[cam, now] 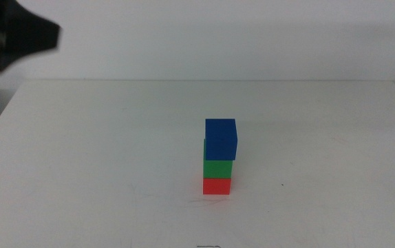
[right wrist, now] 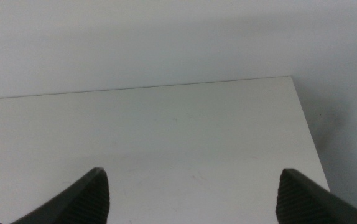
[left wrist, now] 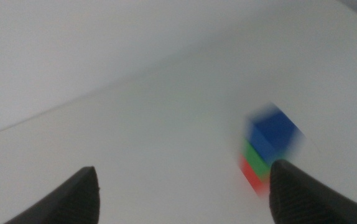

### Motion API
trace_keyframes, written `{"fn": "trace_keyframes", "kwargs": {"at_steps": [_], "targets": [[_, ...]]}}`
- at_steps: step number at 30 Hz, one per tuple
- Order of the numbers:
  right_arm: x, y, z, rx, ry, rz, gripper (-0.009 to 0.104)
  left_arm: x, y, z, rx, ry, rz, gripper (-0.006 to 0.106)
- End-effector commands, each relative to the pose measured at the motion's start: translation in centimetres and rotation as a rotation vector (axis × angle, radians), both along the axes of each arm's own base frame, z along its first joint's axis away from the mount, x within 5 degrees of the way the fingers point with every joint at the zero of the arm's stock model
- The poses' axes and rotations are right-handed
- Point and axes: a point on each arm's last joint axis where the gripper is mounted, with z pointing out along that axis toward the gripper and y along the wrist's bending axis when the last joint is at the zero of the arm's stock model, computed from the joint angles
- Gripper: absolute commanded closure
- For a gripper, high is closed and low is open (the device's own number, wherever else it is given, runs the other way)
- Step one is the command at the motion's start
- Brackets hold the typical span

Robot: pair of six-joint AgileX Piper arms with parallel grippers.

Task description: Stack red cubes first, then green, then blue cubes in a specific spot.

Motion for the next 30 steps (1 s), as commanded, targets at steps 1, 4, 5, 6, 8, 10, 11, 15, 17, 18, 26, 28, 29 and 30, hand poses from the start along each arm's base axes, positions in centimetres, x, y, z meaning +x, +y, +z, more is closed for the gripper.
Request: {"fn": "trace_keyframes", "kwargs": {"at_steps": [1,4,5,6,8,10,11,15,17,18,26,28,29,30], "targets": [[-0.4,-0.3,1.7,-0.018,-0.113,0.001,0.015,0.4,1.0,1.1,-0.172,-0.159,0.162,0.007],[-0.4,-0.3,1.7,-0.018,-0.112,0.001,0.015,1.0,2.2,-0.1,-0.260,-0.272,0.277,0.007],[-0.4,-0.3,1.7,-0.018,-0.112,0.001,0.015,1.1,2.6,-0.5,-0.274,-0.306,0.295,0.007],[-0.4,-0.3,1.7,-0.019,-0.112,0.001,0.015,1.2,2.8,-0.8,-0.280,-0.331,0.306,0.007],[-0.4,-0.3,1.7,-0.019,-0.112,0.001,0.015,1.4,3.5,-1.5,-0.302,-0.376,0.335,0.007],[-0.4,-0.3,1.7,-0.019,-0.112,0.001,0.015,1.3,4.1,-2.0,-0.317,-0.392,0.367,0.007],[-0.4,-0.3,1.7,-0.019,-0.112,0.001,0.015,1.3,4.3,-2.4,-0.323,-0.392,0.383,0.007],[-0.4,-0.3,1.7,-0.019,-0.112,0.001,0.015,1.2,5.0,-3.3,-0.382,-0.357,0.435,0.007],[-0.4,-0.3,1.7,-0.019,-0.112,0.001,0.015,1.2,5.1,-3.3,-0.390,-0.349,0.443,0.007],[-0.4,-0.3,1.7,-0.019,-0.112,0.001,0.015,1.2,5.1,-3.3,-0.390,-0.350,0.444,0.007],[-1.7,-0.6,1.2,-0.052,-0.237,0.008,0.015,0.9,5.1,-3.3,-0.393,-0.356,0.443,0.007],[-2.0,-0.4,0.3,-0.041,-0.347,0.035,0.015,0.6,5.1,-3.6,-0.399,-0.373,0.440,0.007],[-2.3,-0.2,-0.3,-0.028,-0.409,0.051,0.015,0.4,5.2,-3.9,-0.402,-0.383,0.437,0.007],[-2.5,-0.1,-0.9,-0.020,-0.454,0.063,0.015,0.2,5.2,-4.4,-0.405,-0.392,0.434,0.007]]}}
